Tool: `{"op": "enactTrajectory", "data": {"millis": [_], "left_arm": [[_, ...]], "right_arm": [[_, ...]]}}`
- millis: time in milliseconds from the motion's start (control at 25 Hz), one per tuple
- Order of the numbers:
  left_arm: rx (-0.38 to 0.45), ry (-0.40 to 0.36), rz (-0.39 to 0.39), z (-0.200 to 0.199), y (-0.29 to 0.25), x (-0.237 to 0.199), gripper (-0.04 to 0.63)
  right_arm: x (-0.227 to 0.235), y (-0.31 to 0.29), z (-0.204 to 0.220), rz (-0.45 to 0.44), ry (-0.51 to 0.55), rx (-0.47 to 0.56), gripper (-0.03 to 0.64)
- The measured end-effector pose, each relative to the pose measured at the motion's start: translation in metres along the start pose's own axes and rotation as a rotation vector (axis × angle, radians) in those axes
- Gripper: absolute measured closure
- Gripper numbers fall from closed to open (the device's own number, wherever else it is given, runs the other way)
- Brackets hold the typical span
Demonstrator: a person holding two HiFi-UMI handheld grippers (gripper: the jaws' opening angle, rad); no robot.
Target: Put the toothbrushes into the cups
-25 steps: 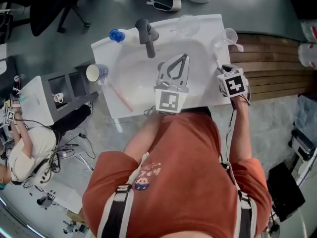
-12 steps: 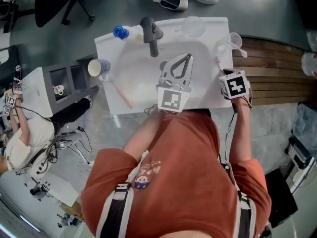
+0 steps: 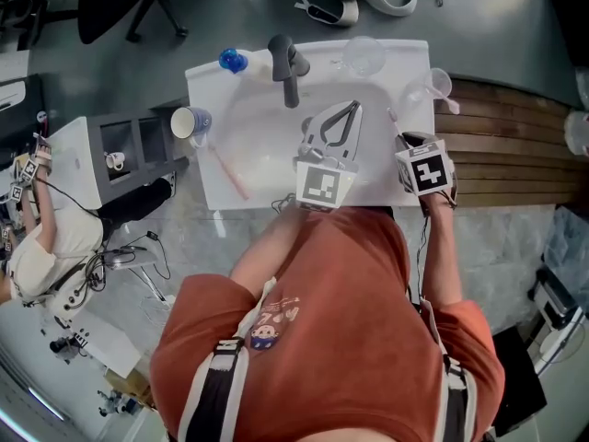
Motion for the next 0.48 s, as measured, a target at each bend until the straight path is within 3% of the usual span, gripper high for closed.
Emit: {"op": "enactTrajectory", "data": {"millis": [280,480], "left_arm": [[0.001,-0.016,-0.048,-0.008,-0.002,-0.004,0.575],[-0.015,0.013,-0.102,-0.007,-0.002,-0.004,0.575]], "right_arm": [[-0.016,0.009,-0.036,-0.042,0.009,0.195,0.574],[-0.019,0.023,-0.06,-0.075,0.027,0.349,0.574]]}}
Point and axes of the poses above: the fingertips, and each gripper's own axes: y backward along the fingers, x to its right, z out of its underside, the point moved 2 cm from there along y, backward along the fingers, and after that the axes turned 11 degrees about -z, right-handed, at the moved point
